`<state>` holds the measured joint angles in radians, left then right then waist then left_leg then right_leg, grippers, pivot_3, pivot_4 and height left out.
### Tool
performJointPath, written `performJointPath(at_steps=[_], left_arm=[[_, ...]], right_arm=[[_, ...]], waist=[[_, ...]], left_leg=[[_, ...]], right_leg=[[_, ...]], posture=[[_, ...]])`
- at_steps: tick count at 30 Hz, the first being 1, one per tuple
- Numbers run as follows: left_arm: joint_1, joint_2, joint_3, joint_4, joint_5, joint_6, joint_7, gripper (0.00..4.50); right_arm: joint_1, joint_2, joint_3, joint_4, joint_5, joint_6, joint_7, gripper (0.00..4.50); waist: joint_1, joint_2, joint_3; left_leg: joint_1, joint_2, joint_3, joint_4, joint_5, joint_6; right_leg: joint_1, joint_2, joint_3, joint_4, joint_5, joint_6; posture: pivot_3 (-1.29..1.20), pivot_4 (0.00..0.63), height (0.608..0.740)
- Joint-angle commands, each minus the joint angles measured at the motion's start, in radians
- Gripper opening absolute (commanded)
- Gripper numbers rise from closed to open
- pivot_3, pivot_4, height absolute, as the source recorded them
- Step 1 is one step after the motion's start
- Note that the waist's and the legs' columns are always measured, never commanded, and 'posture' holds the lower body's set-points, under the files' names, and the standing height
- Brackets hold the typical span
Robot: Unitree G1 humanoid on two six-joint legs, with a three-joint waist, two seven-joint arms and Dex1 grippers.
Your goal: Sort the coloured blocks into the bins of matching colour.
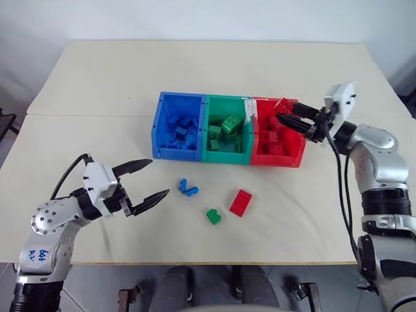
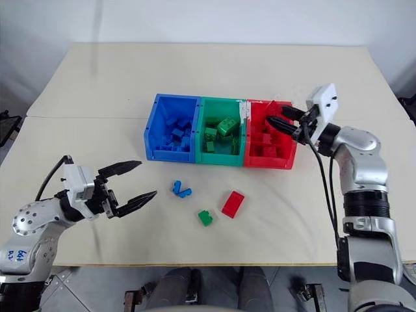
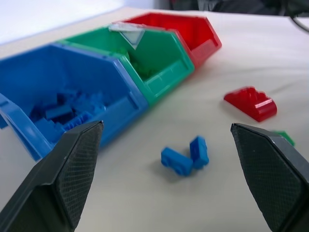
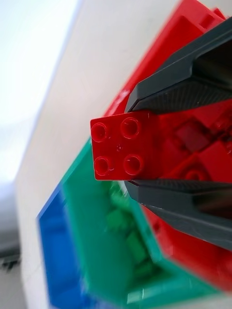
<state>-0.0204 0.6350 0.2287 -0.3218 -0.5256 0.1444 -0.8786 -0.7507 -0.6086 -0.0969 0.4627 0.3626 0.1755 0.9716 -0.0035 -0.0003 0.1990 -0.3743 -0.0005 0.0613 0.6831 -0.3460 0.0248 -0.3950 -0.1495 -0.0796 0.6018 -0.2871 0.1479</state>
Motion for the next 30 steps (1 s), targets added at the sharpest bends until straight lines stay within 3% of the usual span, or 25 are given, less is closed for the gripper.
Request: performJointPath(at_steps=[1,6,7,15,20,26,30], left_arm=[[-0.011,-0.001,0.008,-0.067,-0.031,0.020,0.016,4.50],[0.004,0.012,0.007,-0.054,-0.014,0.020,-0.008,4.50],[0.010,0.017,0.005,-0.044,-0.002,0.010,-0.020,4.50],[0.054,0.055,-0.067,0.052,0.101,-0.130,-0.160,4.50],[-0.016,0.034,-0.159,0.071,0.116,-0.163,-0.212,4.50],[-0.115,0.013,-0.284,0.134,0.179,-0.227,-0.272,4.50],[-0.129,0.018,-0.283,0.148,0.179,-0.220,-0.270,4.50]], right_arm=[[-0.025,-0.003,-0.009,0.015,-0.024,-0.027,-0.007,2.81],[0.008,-0.045,-0.031,-0.020,0.001,-0.012,0.066,4.40],[0.028,-0.059,-0.043,-0.043,0.020,-0.009,0.096,4.46],[0.421,-0.181,-0.198,-0.271,0.130,-0.105,0.312,4.46],[0.642,-0.294,-0.305,-0.202,0.117,-0.227,0.462,4.46],[0.685,-0.346,-0.340,0.023,0.078,-0.434,0.552,4.46],[0.646,-0.307,-0.285,0.013,0.079,-0.453,0.553,4.46]], waist=[[-0.001,0.000,0.000],[-0.001,0.000,0.000],[0.000,0.000,0.000],[0.003,0.000,0.000],[0.011,0.000,0.000],[-0.007,0.000,0.000],[-0.017,0.000,0.000]], left_leg=[[0.000,0.000,0.000,0.000,0.000,0.000],[0.000,0.001,0.001,0.000,0.000,0.000],[0.000,0.001,0.001,0.000,0.000,0.000],[0.000,0.001,0.003,0.000,0.000,0.001],[0.002,0.001,0.004,0.000,0.000,0.002],[0.006,0.002,0.005,0.000,0.001,0.002],[0.006,0.003,0.005,0.000,0.001,0.001]], right_leg=[[0.000,0.000,0.000,0.000,0.000,0.000],[0.000,0.001,-0.001,-0.001,0.000,0.000],[0.000,0.001,-0.001,-0.001,0.000,0.000],[0.001,0.001,-0.001,-0.003,0.000,0.001],[0.003,0.001,0.000,-0.003,0.001,0.002],[0.004,0.001,0.003,-0.006,0.003,0.002],[0.003,0.002,0.003,-0.004,0.003,0.002]], posture=[[0.00,0.150,0.740],[0.00,0.150,0.740],[0.00,0.150,0.740],[0.00,0.150,0.740],[0.00,0.150,0.740],[0.00,0.150,0.740],[0.00,0.150,0.740]])
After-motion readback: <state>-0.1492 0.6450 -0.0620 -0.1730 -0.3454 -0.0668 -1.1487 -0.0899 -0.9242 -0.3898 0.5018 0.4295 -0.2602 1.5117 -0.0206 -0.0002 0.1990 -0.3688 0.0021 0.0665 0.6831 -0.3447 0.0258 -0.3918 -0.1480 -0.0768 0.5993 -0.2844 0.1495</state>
